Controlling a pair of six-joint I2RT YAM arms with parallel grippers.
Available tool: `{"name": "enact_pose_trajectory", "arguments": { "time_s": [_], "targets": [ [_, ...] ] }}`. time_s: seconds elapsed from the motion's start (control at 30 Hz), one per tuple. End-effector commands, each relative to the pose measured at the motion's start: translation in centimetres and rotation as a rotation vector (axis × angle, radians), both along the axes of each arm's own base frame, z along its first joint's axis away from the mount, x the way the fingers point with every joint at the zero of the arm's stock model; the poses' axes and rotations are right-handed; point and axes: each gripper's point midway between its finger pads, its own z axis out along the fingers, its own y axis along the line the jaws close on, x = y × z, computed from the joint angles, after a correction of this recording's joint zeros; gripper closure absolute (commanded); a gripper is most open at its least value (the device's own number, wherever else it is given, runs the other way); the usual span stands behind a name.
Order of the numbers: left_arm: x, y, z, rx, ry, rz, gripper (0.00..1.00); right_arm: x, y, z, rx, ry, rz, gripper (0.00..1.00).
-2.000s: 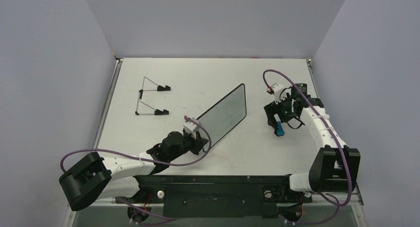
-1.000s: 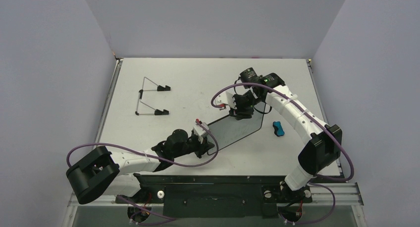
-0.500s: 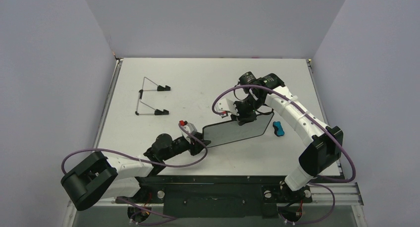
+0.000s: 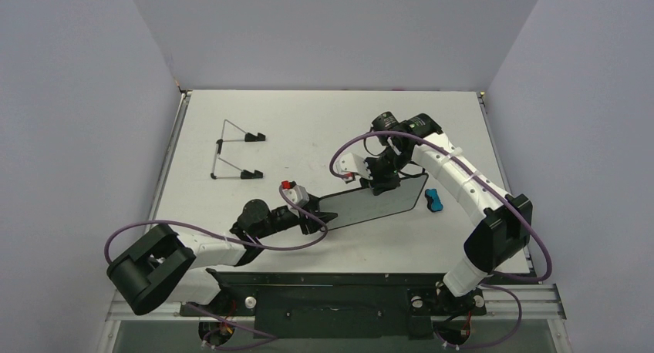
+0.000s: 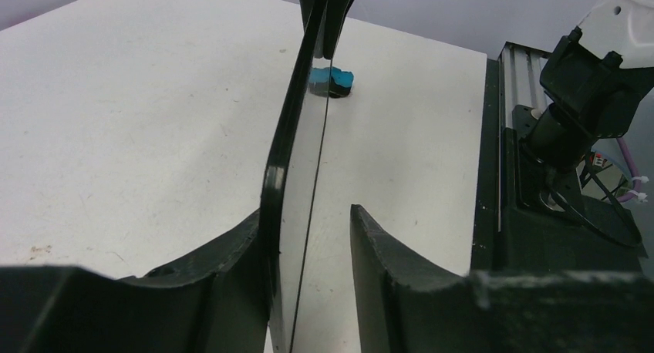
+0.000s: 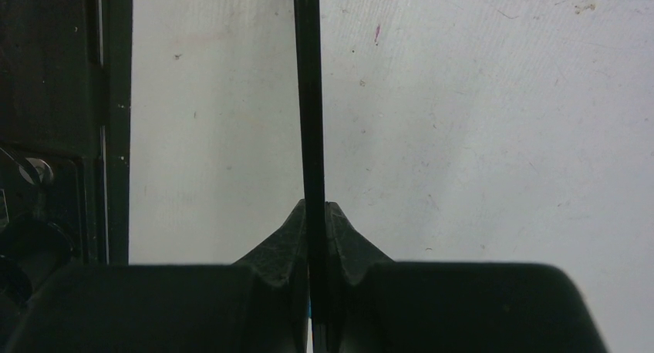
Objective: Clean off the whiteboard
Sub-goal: Erase the whiteboard at the center of the board.
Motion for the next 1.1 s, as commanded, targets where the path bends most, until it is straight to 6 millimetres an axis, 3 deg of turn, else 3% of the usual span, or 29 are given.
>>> {"name": "enact_pose_trajectory", "arguments": {
  "time_s": [0.0, 0.1, 0.17, 0.23, 0.27, 0.3, 0.33, 0.4, 0.53, 0.57, 0.6, 0.63, 0.67, 0.7, 0.73, 0.77, 0.8, 0.83, 0.87, 0.93, 1.03, 1.07],
  "targets": [
    [-1.2, -1.8, 4.0, -0.119, -0.109, -0.144, 0.7, 1.7, 1.3, 0.3, 0.058, -0.04, -0.016, 1.0],
    [-1.3, -2.1, 3.5, -0.128, -0.103, -0.171, 0.98, 1.6, 1.4, 0.2, 0.055, -0.036, -0.018, 1.0],
    [-1.2, -2.1, 3.5, -0.144, -0.099, -0.162, 1.0, 1.7, 1.4, 0.2, 0.054, -0.035, -0.026, 1.0],
    [-1.0, -1.7, 3.4, -0.156, -0.09, -0.133, 1.0, 1.9, 1.6, 0.4, 0.063, -0.038, -0.052, 0.83],
    [-0.9, -1.4, 3.1, -0.155, -0.079, -0.118, 1.0, 2.1, 1.8, 0.6, 0.08, -0.043, -0.062, 0.59],
    [-0.7, -1.0, 2.9, -0.157, -0.069, -0.089, 1.0, 2.3, 1.9, 1.2, 0.097, -0.045, -0.091, 0.48],
    [-0.6, -0.8, 2.8, -0.159, -0.054, -0.072, 1.0, 2.3, 2.3, 1.8, 0.129, -0.039, -0.101, 0.3],
    [-0.3, -0.2, 2.6, -0.163, -0.016, -0.032, 1.0, 2.3, 2.5, 4.2, 0.209, -0.036, -0.154, 0.21],
    [0.4, 1.0, 1.7, -0.163, 0.123, 0.071, 1.0, 2.0, 1.2, 9.6, 0.38, -0.082, -0.231, 0.18],
    [1.0, 1.6, 1.7, -0.175, 0.146, 0.124, 1.0, 2.6, 0.1, 10.3, 0.408, -0.1, -0.272, 0.18],
    [1.1, 2.0, 1.3, -0.172, 0.189, 0.149, 1.0, 1.7, -0.5, 11.1, 0.452, -0.097, -0.31, 0.18],
    [1.6, 2.6, 0.8, -0.173, 0.217, 0.202, 1.0, 2.9, -1.7, 11.7, 0.486, -0.141, -0.371, 0.17],
    [1.7, 3.0, 0.8, -0.188, 0.239, 0.226, 1.0, 2.0, -2.6, 11.4, 0.509, -0.123, -0.455, 0.17],
    [1.9, 3.8, 0.3, -0.191, 0.254, 0.267, 1.0, 4.2, -4.0, 12.0, 0.553, -0.216, -0.532, 0.17],
    [2.2, 4.3, 0.5, -0.219, 0.267, 0.306, 1.0, 3.2, -4.9, 9.8, 0.57, -0.148, -0.672, 0.17],
    [2.2, 4.8, 0.0, -0.223, 0.294, 0.326, 1.0, 5.7, -6.6, 10.4, 0.623, -0.257, -0.761, 0.12],
    [2.4, 5.2, 0.2, -0.239, 0.298, 0.352, 1.0, 4.7, -7.5, 7.5, 0.631, -0.195, -0.876, 0.11],
    [2.4, 5.5, -0.3, -0.231, 0.322, 0.368, 1.0, 6.0, -9.3, 7.4, 0.65, -0.267, -0.946, 0.09],
    [2.6, 5.8, -0.1, -0.242, 0.325, 0.385, 1.0, 5.6, -10.3, 4.9, 0.623, -0.238, -1.016, 0.1],
    [2.9, 6.0, -0.1, -0.245, 0.353, 0.415, 1.0, 5.9, -12.8, 1.6, 0.556, -0.234, -1.171, 0.13],
    [3.3, 6.4, -0.9, -0.214, 0.399, 0.466, 1.0, 6.8, -16.8, -1.8, 0.459, -0.246, -1.413, 0.17],
    [3.4, 6.6, -0.6, -0.222, 0.39, 0.479, 1.0, 6.9, -17.8, -2.1, 0.438, -0.247, -1.461, 0.18]
  ]
}}
